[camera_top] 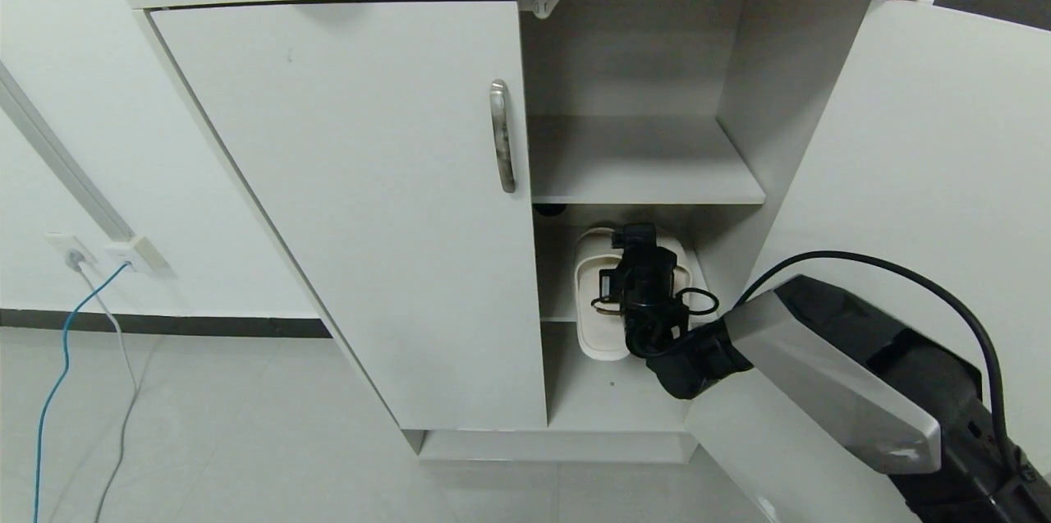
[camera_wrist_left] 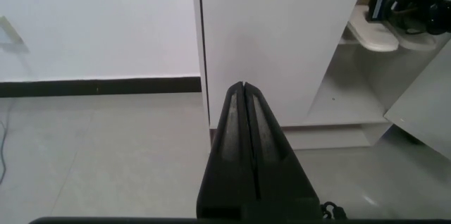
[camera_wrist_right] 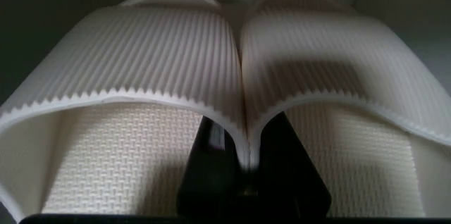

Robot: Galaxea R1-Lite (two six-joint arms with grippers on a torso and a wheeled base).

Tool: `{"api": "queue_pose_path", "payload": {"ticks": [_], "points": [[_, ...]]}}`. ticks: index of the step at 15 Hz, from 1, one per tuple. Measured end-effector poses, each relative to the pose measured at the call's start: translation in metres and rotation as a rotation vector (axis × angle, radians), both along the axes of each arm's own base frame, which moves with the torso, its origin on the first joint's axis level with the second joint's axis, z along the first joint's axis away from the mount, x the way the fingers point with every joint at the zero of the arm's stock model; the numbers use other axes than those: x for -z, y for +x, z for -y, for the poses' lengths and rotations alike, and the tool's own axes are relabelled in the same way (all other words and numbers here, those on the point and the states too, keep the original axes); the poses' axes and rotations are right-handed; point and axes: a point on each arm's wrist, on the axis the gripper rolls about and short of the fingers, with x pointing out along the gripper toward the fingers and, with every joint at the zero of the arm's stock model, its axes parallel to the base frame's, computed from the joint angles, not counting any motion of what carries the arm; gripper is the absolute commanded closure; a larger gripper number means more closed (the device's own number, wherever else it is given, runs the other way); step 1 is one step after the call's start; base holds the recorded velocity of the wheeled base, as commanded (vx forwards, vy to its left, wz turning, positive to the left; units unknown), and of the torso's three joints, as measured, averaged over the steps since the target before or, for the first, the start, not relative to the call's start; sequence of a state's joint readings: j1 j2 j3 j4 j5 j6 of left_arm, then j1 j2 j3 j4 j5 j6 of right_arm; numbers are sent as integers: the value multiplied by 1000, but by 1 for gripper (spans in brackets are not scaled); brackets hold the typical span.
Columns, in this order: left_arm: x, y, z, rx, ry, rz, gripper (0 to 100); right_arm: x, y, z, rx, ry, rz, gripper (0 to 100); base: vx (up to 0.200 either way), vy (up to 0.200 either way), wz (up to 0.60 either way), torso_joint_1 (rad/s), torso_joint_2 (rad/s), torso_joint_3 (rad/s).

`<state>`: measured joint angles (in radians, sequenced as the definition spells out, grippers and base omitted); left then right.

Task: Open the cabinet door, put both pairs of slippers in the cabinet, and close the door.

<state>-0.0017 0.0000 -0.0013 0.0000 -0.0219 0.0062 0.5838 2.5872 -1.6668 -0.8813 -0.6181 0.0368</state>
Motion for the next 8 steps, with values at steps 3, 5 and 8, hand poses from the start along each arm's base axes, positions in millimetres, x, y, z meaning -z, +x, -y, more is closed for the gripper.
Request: {"api": "queue_pose_path", "payload": {"ticks": [3, 5, 8], "points": [[0, 0, 0, -1, 0, -1, 100, 3, 5, 1, 13, 7, 7, 100, 67, 0, 0, 1, 1, 1], [0, 0, 0, -1, 0, -1, 100, 5, 4, 0, 12, 5, 4, 100, 0, 0, 0, 0, 0, 0], [0, 0, 0, -1, -1, -1, 100, 11, -4, -1, 2, -12, -26, 100, 0, 0, 0, 0, 0, 0]]}}
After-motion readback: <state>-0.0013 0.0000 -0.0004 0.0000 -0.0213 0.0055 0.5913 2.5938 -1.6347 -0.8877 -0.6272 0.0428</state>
